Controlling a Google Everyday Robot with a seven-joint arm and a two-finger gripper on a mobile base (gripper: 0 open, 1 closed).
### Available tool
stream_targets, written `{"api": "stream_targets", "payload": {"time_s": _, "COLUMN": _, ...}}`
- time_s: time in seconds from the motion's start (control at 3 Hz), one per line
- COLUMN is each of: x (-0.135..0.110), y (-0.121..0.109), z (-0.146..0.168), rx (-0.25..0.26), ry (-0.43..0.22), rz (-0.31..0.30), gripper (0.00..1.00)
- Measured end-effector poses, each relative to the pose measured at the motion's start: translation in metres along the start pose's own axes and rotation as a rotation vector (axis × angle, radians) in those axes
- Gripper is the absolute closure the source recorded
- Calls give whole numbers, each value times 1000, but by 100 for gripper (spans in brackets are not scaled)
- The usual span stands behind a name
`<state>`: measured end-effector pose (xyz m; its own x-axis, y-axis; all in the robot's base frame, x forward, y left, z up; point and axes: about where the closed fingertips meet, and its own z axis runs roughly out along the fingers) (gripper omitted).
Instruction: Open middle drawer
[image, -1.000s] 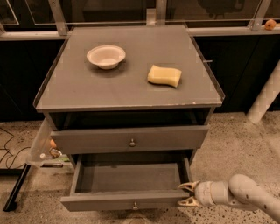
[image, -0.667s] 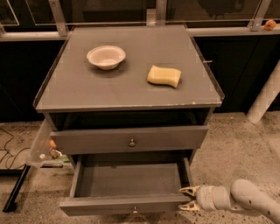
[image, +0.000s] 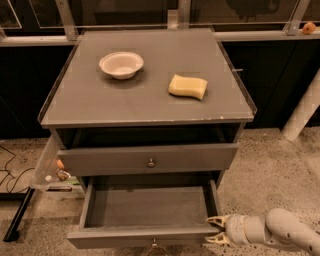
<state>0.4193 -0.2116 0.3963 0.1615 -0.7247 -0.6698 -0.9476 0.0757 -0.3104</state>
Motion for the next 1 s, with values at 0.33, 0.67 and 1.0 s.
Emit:
{"api": "stream_targets", "payload": {"time_s": 0.33, "x": 0, "y": 0, "z": 0, "rx": 0, "ry": 0, "rz": 0, "gripper": 100}}
{"api": "stream_targets", "payload": {"time_s": 0.67, "x": 0, "y": 0, "z": 0, "rx": 0, "ry": 0, "rz": 0, "gripper": 82}}
{"api": "stream_targets", "payload": {"time_s": 1.0, "x": -1, "y": -3, "z": 3, "rx": -13, "ry": -17, "rz": 9, "gripper": 58}}
